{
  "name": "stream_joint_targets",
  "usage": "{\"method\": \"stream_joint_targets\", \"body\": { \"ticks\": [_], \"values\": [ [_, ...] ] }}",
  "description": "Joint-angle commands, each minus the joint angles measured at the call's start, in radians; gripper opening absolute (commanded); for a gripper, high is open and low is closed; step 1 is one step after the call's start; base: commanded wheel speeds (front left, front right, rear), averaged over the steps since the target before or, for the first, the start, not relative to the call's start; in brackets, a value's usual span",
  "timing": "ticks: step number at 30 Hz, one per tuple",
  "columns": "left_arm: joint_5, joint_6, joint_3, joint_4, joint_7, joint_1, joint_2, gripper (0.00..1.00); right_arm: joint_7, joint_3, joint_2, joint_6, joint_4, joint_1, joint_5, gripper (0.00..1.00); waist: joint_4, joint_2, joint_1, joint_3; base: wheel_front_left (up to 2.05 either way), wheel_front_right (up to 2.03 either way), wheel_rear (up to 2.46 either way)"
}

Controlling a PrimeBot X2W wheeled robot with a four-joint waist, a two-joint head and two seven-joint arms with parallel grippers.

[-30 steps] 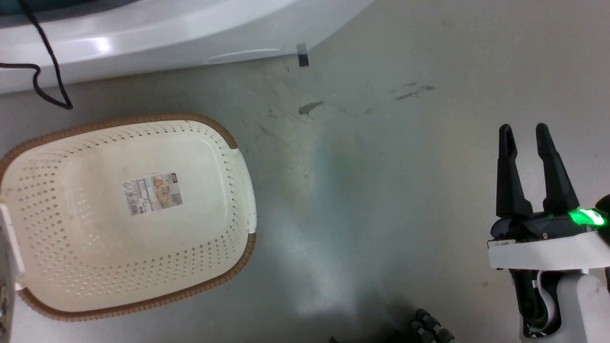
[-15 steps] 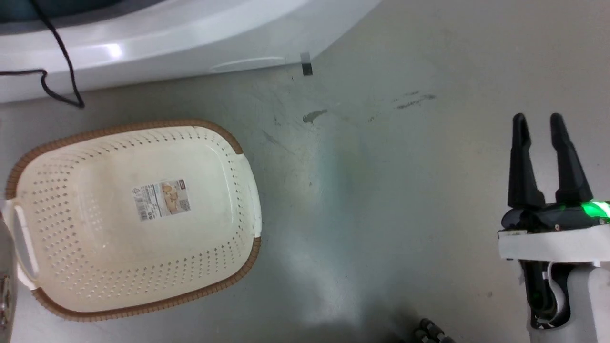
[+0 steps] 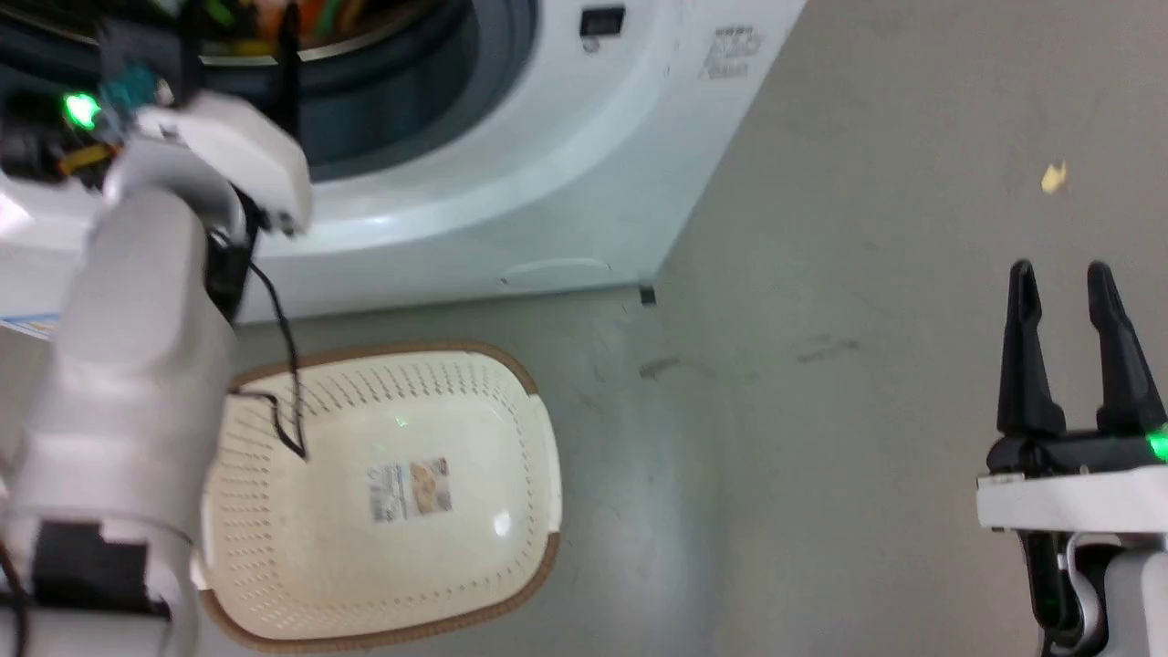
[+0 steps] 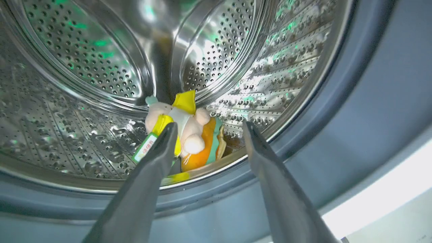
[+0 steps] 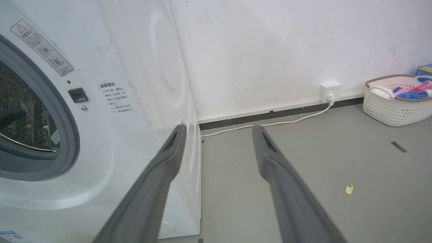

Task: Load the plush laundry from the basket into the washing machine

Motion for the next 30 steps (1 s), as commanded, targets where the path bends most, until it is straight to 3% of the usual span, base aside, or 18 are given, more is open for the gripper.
{"method": "stream_joint_targets", "body": {
  "ticks": [1, 9, 17, 22, 30],
  "values": [
    [-0.013, 0.002, 0.001, -0.029, -0.012, 0.058, -0.012, 1.0, -0.004, -0.008, 0.0, -0.001, 0.006, 0.021, -0.012, 1.0, 0.078, 0.0, 0.0003, -0.124, 0.0, 0.0, 0.0],
    [-0.071, 0.037, 0.05, -0.378, -0.018, 0.413, -0.078, 1.0, -0.004, -0.009, 0.0, -0.001, 0.022, 0.093, -0.047, 1.0, 0.158, 0.0, 0.0003, -0.274, 0.0, 0.0, 0.0],
    [-0.059, 0.097, 0.067, -0.7, -0.018, 0.799, -0.106, 1.0, -0.004, 0.02, 0.0, -0.001, 0.03, 0.161, -0.056, 1.0, 0.186, 0.0, 0.0003, -0.361, 0.0, 0.0, 0.0],
    [-0.059, 0.135, 0.079, -0.791, -0.018, 0.977, -0.145, 1.0, -0.004, 0.053, 0.0, -0.001, 0.043, 0.202, -0.06, 1.0, 0.189, 0.0, 0.0003, -0.392, 0.0, 0.0, 0.0],
    [-0.03, 0.162, 0.068, -0.804, -0.018, 1.116, -0.174, 1.0, -0.004, 0.09, 0.0, -0.001, 0.059, 0.256, -0.063, 1.0, 0.19, 0.0, 0.0003, -0.421, 0.0, 0.0, 0.0]
  ]
}}
